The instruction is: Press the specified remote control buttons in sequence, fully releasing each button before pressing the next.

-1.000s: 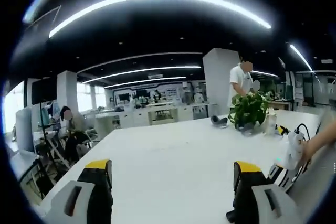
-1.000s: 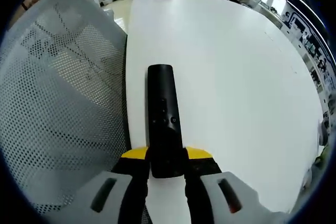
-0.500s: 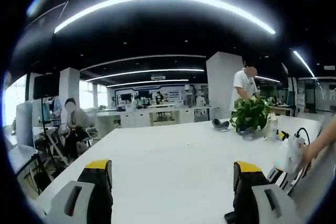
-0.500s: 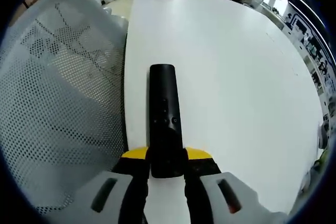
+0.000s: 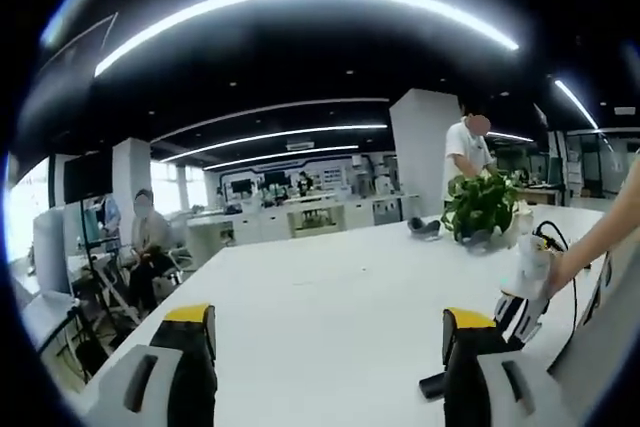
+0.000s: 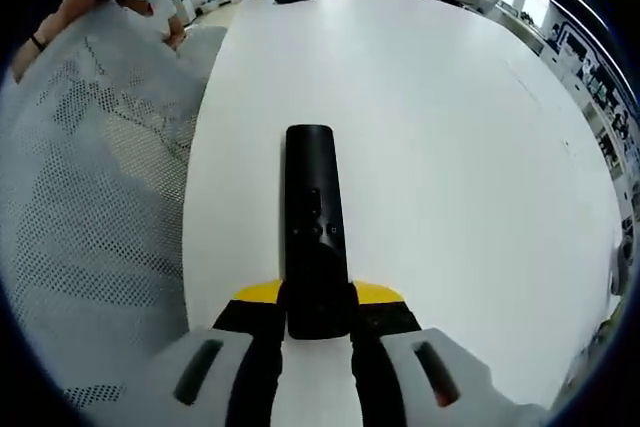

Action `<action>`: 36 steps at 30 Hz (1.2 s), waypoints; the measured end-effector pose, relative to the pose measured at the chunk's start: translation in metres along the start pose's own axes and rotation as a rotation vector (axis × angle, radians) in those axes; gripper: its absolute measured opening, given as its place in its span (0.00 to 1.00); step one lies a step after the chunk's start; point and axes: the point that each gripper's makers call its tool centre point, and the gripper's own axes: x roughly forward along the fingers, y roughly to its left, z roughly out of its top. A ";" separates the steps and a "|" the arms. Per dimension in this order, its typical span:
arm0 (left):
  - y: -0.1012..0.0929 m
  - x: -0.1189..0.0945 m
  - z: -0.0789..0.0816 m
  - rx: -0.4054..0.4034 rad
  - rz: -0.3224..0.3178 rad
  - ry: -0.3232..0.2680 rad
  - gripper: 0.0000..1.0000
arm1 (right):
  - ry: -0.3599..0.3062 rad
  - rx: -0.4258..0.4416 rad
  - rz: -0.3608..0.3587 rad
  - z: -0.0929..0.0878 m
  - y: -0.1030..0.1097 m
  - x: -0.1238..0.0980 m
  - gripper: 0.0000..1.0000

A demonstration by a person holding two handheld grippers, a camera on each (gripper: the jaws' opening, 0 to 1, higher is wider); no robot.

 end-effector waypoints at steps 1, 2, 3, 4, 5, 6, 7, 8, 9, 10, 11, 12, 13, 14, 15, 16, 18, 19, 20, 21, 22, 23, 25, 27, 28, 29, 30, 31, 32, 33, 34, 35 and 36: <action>0.000 0.000 0.000 0.000 0.002 0.000 0.98 | -0.001 0.001 0.001 0.000 -0.002 0.000 0.24; 0.001 0.000 0.000 -0.001 0.002 -0.001 0.98 | -0.003 0.006 0.005 0.002 -0.007 0.000 0.24; 0.001 0.000 0.000 -0.003 0.003 -0.003 0.98 | -0.003 0.006 0.004 0.002 -0.010 0.000 0.24; 0.002 0.000 0.000 -0.004 0.005 0.000 0.97 | -0.003 0.008 0.006 0.003 -0.016 0.000 0.24; 0.002 0.000 -0.001 -0.002 0.006 0.006 0.97 | -0.004 0.008 0.007 0.004 -0.019 0.000 0.24; 0.002 0.001 -0.002 0.002 0.005 0.010 0.97 | -0.006 0.011 0.008 0.005 -0.024 0.001 0.24; 0.002 0.001 -0.003 0.005 0.005 0.013 0.97 | -0.007 0.015 0.008 0.006 -0.028 0.001 0.24; 0.001 0.001 -0.003 0.008 0.004 0.015 0.97 | -0.007 0.020 0.009 0.007 -0.033 0.001 0.24; 0.001 0.001 -0.003 0.010 0.003 0.015 0.97 | -0.008 0.022 0.008 0.008 -0.036 0.001 0.24; 0.002 0.001 -0.003 0.011 0.004 0.015 0.97 | -0.009 0.021 0.008 0.009 -0.041 0.001 0.24; 0.002 0.001 -0.003 0.013 0.006 0.015 0.97 | -0.009 0.022 0.011 0.009 -0.044 0.001 0.24; 0.003 0.000 -0.004 0.016 0.010 0.019 0.97 | -0.009 0.025 0.014 0.010 -0.048 0.001 0.24; 0.003 0.000 -0.004 0.017 0.013 0.018 0.97 | -0.008 0.025 0.013 0.011 -0.050 0.001 0.24; 0.004 0.000 -0.003 0.015 0.016 0.015 0.96 | -0.007 0.026 0.010 0.012 -0.055 0.001 0.24; 0.004 0.000 -0.003 0.014 0.017 0.018 0.96 | -0.005 0.028 0.008 0.012 -0.058 0.001 0.24; 0.005 0.000 -0.004 0.014 0.019 0.021 0.96 | -0.004 0.030 0.006 0.013 -0.063 0.001 0.24; 0.005 0.000 -0.004 0.014 0.019 0.020 0.96 | -0.003 0.033 0.008 0.014 -0.069 0.001 0.24; 0.005 0.000 -0.004 0.015 0.020 0.018 0.96 | -0.003 0.034 0.008 0.014 -0.071 0.001 0.24; 0.005 0.000 -0.004 0.016 0.020 0.019 0.96 | -0.002 0.034 0.009 0.015 -0.073 0.001 0.24; 0.005 0.000 -0.004 0.016 0.022 0.019 0.96 | -0.001 0.035 0.009 0.015 -0.077 0.001 0.24; 0.005 0.000 -0.004 0.017 0.023 0.019 0.96 | -0.001 0.035 0.009 0.015 -0.079 0.001 0.24; 0.006 0.000 -0.004 0.016 0.024 0.022 0.96 | -0.001 0.036 0.010 0.015 -0.083 0.001 0.24; 0.006 0.000 -0.005 0.017 0.025 0.028 0.96 | 0.004 0.032 0.012 0.016 -0.090 0.001 0.24; 0.006 0.000 -0.006 0.021 0.026 0.033 0.96 | 0.003 0.045 0.018 0.017 -0.096 0.001 0.24; 0.006 0.000 -0.007 0.021 0.024 0.034 0.95 | 0.000 0.055 0.014 0.018 -0.103 0.001 0.24; 0.006 0.000 -0.007 0.023 0.025 0.037 0.95 | -0.003 0.064 0.009 0.018 -0.107 0.001 0.24; 0.006 0.000 -0.008 0.027 0.025 0.042 0.95 | -0.006 0.083 0.008 0.019 -0.112 0.001 0.24; 0.006 0.000 -0.008 0.027 0.024 0.042 0.95 | -0.006 0.083 0.004 0.019 -0.115 0.001 0.24; 0.005 0.001 -0.007 0.027 0.021 0.039 0.95 | -0.004 0.083 0.000 0.019 -0.117 0.001 0.24; 0.005 0.001 -0.007 0.029 0.021 0.039 0.95 | -0.005 0.088 0.000 0.020 -0.120 0.000 0.24; 0.005 0.000 -0.008 0.031 0.024 0.043 0.95 | -0.005 0.090 -0.002 0.020 -0.122 0.000 0.24; 0.005 0.000 -0.009 0.031 0.024 0.046 0.95 | -0.004 0.091 -0.006 0.020 -0.124 0.000 0.24; 0.006 0.000 -0.009 0.030 0.025 0.046 0.95 | -0.003 0.092 -0.011 0.021 -0.127 0.000 0.24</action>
